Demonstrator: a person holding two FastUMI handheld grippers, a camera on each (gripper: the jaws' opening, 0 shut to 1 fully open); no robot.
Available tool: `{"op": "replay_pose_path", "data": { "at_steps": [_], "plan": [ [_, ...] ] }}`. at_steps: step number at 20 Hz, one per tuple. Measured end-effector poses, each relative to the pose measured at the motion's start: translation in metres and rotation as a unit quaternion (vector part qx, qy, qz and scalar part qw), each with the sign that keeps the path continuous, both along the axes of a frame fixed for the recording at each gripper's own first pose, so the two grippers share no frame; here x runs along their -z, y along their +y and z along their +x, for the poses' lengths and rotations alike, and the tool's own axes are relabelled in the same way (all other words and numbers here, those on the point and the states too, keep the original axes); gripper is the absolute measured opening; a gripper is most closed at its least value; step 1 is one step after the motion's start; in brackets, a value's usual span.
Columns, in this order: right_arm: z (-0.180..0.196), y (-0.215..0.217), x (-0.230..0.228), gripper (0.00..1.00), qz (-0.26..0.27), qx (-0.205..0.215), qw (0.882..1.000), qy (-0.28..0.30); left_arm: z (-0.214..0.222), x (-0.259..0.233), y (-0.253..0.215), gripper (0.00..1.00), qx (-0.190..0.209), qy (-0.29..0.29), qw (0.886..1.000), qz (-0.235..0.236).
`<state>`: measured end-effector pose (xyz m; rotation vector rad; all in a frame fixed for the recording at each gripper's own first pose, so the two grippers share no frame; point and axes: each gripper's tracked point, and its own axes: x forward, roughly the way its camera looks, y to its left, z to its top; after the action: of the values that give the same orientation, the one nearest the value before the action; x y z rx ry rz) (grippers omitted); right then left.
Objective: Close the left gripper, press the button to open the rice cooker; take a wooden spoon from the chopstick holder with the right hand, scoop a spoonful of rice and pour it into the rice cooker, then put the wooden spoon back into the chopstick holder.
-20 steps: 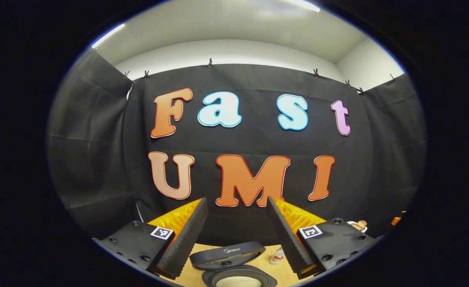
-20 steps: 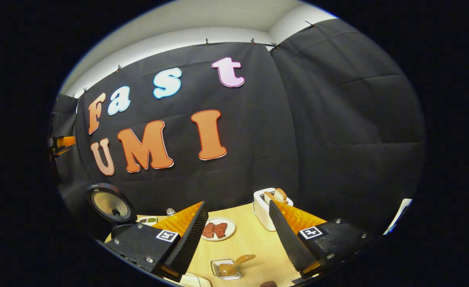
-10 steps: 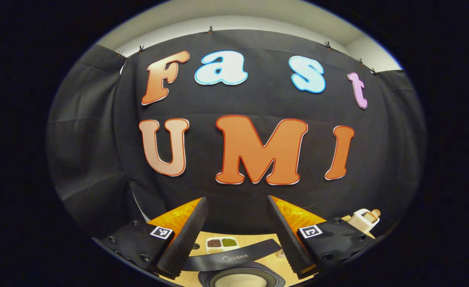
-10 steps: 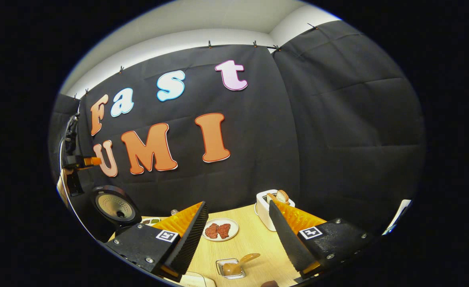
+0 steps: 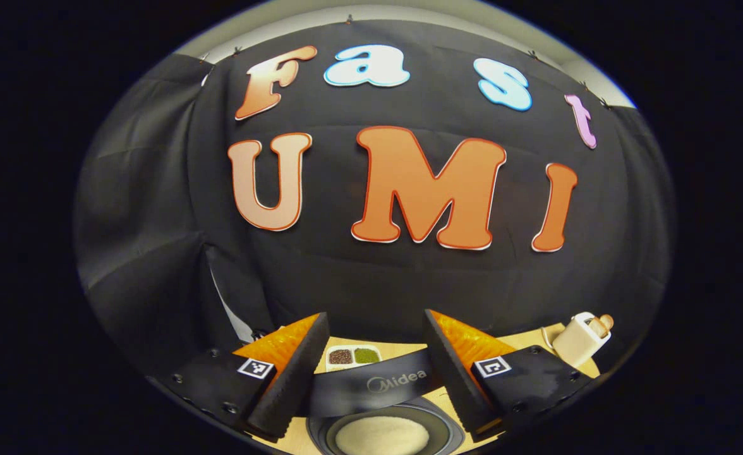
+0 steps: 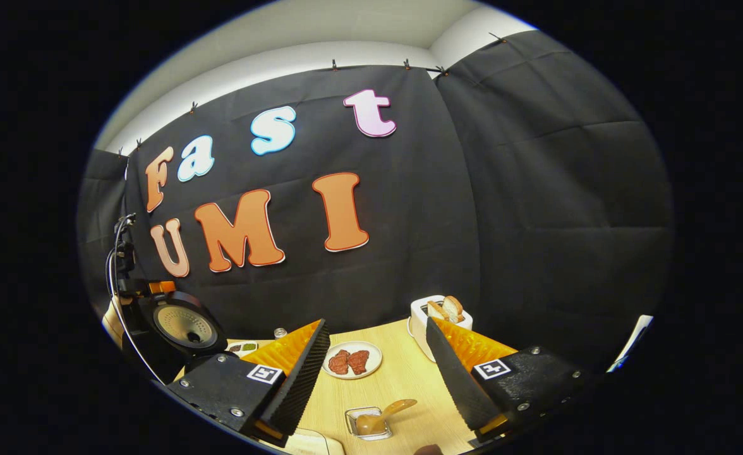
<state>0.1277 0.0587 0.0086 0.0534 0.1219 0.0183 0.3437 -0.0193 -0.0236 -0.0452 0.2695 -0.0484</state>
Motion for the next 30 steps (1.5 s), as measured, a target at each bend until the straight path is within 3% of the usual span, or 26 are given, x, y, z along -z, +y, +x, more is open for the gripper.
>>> {"op": "replay_pose_path", "data": {
  "at_steps": [9, 15, 16, 19, 20, 21, 22, 24, 25, 26, 29, 30],
  "plan": [
    [0.007, 0.018, 0.024, 0.94, -0.002, -0.032, 0.999, 0.023, -0.079, 0.039, -0.034, 1.00, 0.050, 0.003, 0.999, 0.016],
    [0.012, 0.029, 0.032, 0.94, -0.005, -0.047, 0.999, 0.028, -0.122, 0.111, -0.048, 1.00, 0.063, 0.039, 0.997, 0.024],
    [0.013, 0.029, 0.032, 1.00, -0.008, -0.047, 0.998, 0.028, -0.126, 0.123, -0.048, 1.00, 0.059, 0.039, 0.997, 0.022],
    [0.015, 0.029, 0.035, 1.00, -0.010, -0.047, 0.998, 0.032, -0.129, 0.154, -0.046, 0.99, 0.048, 0.036, 0.998, 0.012],
    [0.015, 0.028, 0.038, 0.95, -0.009, -0.046, 0.998, 0.035, -0.131, 0.162, -0.043, 0.99, 0.045, 0.034, 0.998, 0.013],
    [0.015, 0.028, 0.040, 1.00, -0.007, -0.046, 0.998, 0.040, -0.131, 0.167, -0.042, 0.99, 0.045, 0.023, 0.998, 0.027],
    [0.016, 0.028, 0.043, 1.00, -0.006, -0.045, 0.998, 0.043, -0.131, 0.171, -0.043, 0.96, 0.048, 0.015, 0.998, 0.038],
    [0.015, 0.027, 0.049, 1.00, -0.006, -0.043, 0.998, 0.050, -0.133, 0.184, -0.044, 0.99, 0.051, 0.008, 0.997, 0.049],
    [0.015, 0.027, 0.050, 0.95, -0.007, -0.043, 0.998, 0.051, -0.133, 0.193, -0.044, 0.94, 0.051, 0.015, 0.997, 0.051],
    [0.014, 0.027, 0.051, 0.94, -0.009, -0.042, 0.998, 0.052, -0.137, 0.201, -0.045, 0.99, 0.053, 0.020, 0.997, 0.061],
    [0.013, 0.026, 0.054, 0.94, -0.009, -0.038, 0.998, 0.055, -0.136, 0.203, -0.045, 0.96, 0.052, 0.002, 0.996, 0.077],
    [0.012, 0.026, 0.053, 0.94, -0.006, -0.038, 0.998, 0.053, -0.136, 0.201, -0.047, 1.00, 0.055, -0.005, 0.996, 0.072]
  ]
}}
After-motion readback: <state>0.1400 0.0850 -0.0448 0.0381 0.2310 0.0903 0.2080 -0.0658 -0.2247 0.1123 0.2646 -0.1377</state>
